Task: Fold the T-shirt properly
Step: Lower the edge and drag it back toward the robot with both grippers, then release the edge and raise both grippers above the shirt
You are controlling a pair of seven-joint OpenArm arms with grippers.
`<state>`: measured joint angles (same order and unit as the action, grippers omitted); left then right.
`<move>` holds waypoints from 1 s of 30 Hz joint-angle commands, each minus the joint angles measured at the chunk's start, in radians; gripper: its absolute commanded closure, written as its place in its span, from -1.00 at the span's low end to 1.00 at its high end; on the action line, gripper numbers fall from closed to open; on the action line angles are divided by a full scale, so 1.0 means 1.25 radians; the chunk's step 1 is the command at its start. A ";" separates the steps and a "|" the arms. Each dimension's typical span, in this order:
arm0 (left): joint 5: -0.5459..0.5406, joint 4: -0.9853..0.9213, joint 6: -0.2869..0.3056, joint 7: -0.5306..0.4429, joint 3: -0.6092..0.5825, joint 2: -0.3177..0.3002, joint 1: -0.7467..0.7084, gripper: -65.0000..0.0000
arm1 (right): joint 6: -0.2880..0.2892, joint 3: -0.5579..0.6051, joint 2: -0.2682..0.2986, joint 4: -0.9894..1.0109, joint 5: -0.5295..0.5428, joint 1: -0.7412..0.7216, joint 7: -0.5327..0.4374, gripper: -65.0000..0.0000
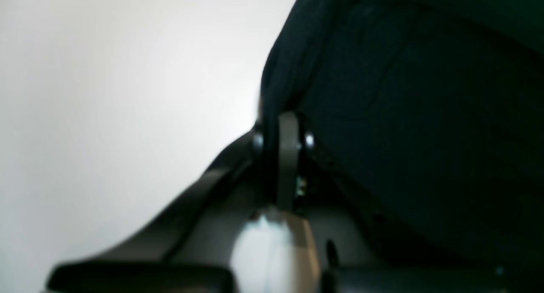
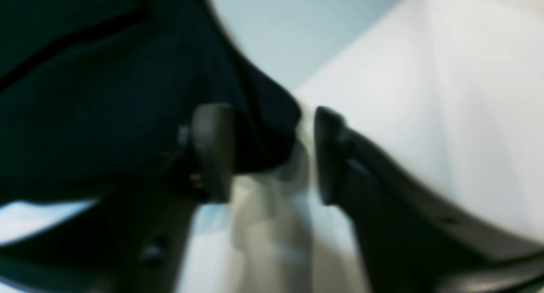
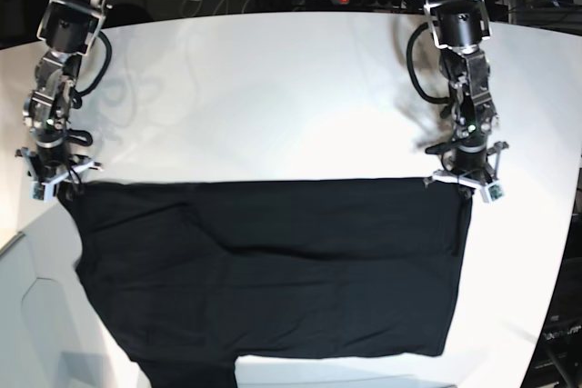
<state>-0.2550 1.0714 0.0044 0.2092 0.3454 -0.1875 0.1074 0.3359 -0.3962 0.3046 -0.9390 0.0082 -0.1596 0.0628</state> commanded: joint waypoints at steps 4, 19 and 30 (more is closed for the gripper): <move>0.007 0.009 0.001 0.022 0.000 -0.009 -0.013 1.00 | 0.028 0.003 0.001 -0.006 -0.011 -0.002 0.035 0.94; 0.000 0.230 0.000 0.023 0.007 -0.007 -0.181 1.00 | 0.031 -0.011 -0.001 -0.357 -0.008 0.220 0.035 1.00; -0.002 0.448 0.000 0.023 0.008 -0.010 -0.322 1.00 | 0.098 -0.157 -0.037 -0.477 -0.007 0.317 0.031 1.00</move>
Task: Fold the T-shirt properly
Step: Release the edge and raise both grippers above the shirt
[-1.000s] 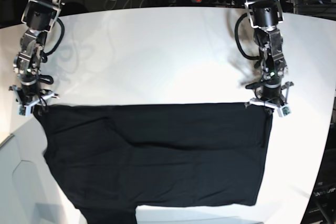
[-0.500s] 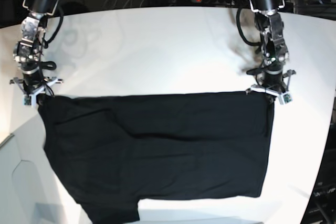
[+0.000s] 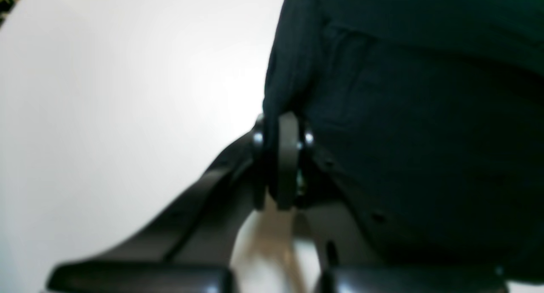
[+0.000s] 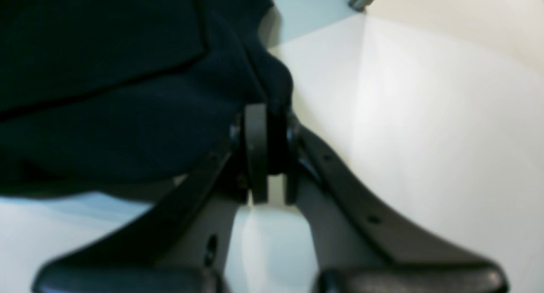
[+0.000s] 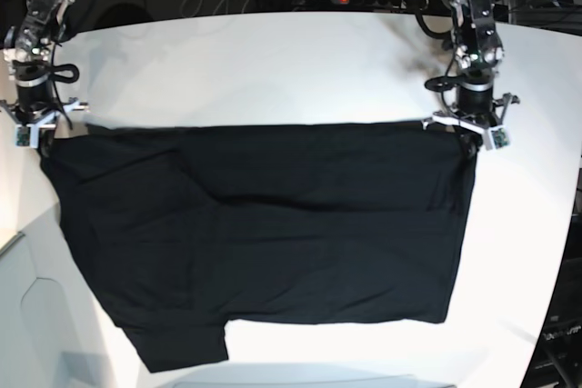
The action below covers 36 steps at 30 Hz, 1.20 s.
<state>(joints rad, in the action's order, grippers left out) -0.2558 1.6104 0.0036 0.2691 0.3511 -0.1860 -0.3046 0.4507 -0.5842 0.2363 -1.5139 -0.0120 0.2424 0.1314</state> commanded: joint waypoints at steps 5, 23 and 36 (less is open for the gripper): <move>0.000 0.074 -0.004 -0.024 0.008 -0.014 0.007 1.00 | 0.006 -0.006 0.044 -0.030 0.009 -0.041 -0.016 1.00; 0.000 -0.021 0.000 0.163 0.054 -0.009 0.296 1.00 | 0.006 0.143 0.117 0.113 0.003 -0.430 0.168 1.00; -0.001 0.015 0.001 0.177 0.119 -0.008 0.219 1.00 | 0.006 0.112 0.120 -0.007 0.003 -0.273 0.181 1.00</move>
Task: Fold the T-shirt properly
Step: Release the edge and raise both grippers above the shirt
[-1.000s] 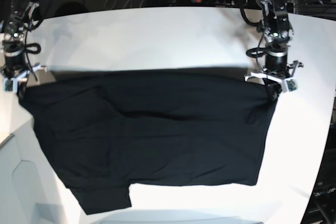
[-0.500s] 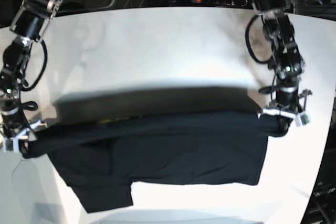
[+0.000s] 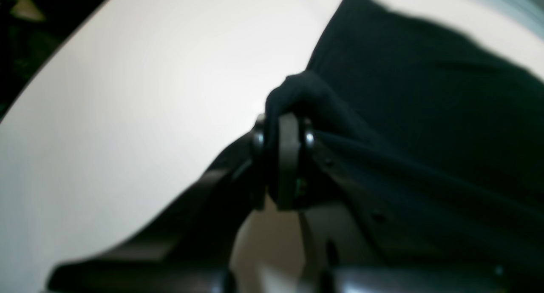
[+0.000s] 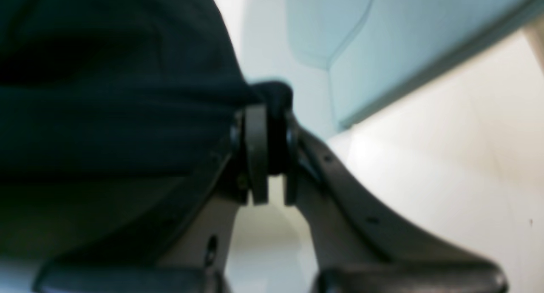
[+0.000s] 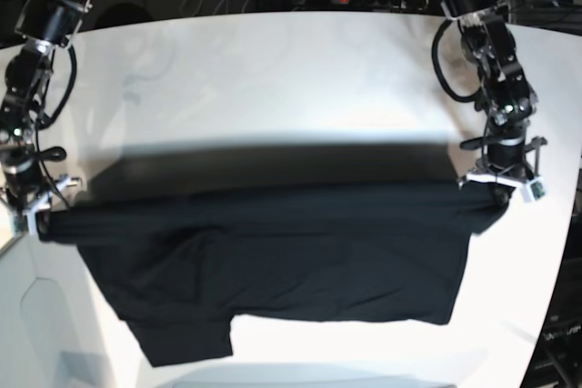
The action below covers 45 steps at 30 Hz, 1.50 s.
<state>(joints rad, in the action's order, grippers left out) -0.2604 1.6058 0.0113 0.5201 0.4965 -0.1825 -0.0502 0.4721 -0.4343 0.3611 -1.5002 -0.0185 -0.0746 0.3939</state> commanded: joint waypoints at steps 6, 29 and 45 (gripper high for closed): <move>0.003 0.082 -0.005 -0.024 0.006 -0.003 -0.089 1.00 | -0.011 -0.083 -0.029 -0.104 0.009 0.107 -0.030 1.00; 0.003 0.108 -0.005 -0.024 0.010 0.069 -0.312 1.00 | -0.011 -0.165 -0.087 -0.175 0.013 0.411 -0.032 1.00; 0.004 0.118 -0.005 -0.028 0.010 0.069 -0.443 1.00 | -0.011 -0.166 -0.089 -0.172 0.012 0.479 -0.032 1.00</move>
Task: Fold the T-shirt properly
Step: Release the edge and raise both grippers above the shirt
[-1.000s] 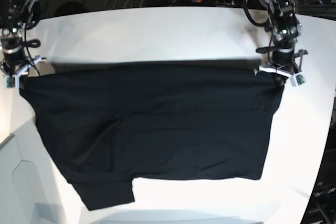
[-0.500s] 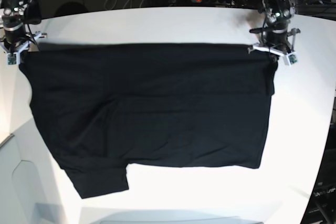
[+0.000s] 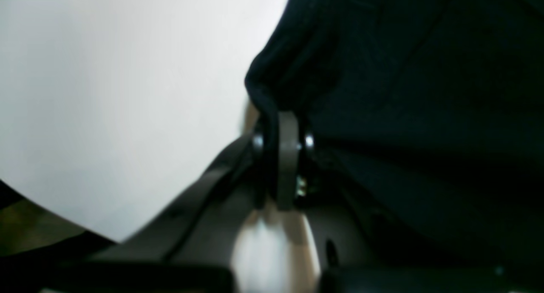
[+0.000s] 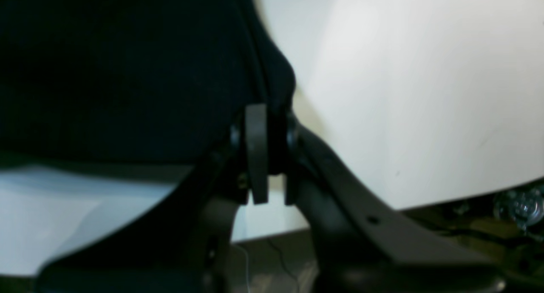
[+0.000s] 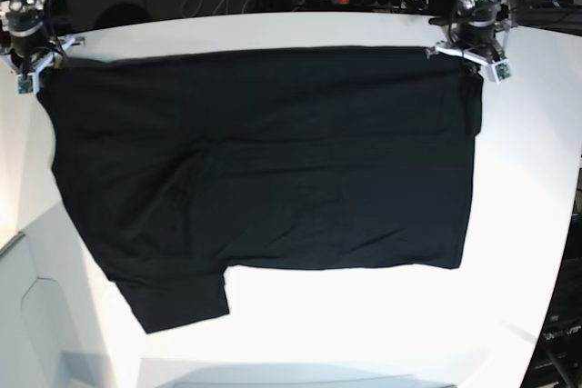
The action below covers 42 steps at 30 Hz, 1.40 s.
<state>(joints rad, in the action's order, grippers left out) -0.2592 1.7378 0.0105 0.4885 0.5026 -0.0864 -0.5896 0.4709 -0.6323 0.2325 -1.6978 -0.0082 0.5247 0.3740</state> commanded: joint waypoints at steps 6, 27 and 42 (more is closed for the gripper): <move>0.003 0.012 -0.004 0.001 0.005 -0.005 -0.026 1.00 | -0.010 -0.008 0.012 -0.014 0.002 0.002 -0.015 1.00; 0.002 0.108 -0.004 0.100 0.007 -0.003 -0.031 0.54 | -0.007 -0.002 0.012 -0.018 0.002 0.017 -0.015 0.48; 0.003 0.188 -0.011 0.100 0.009 0.003 -0.054 -0.20 | 0.072 -0.062 -0.028 -0.107 0.005 -0.044 -0.015 -0.09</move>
<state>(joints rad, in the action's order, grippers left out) -0.2554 1.9522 0.0040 0.6350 0.5083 -0.0784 -0.6537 0.5533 -0.7017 0.1844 -1.8130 -0.0124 0.4686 0.3767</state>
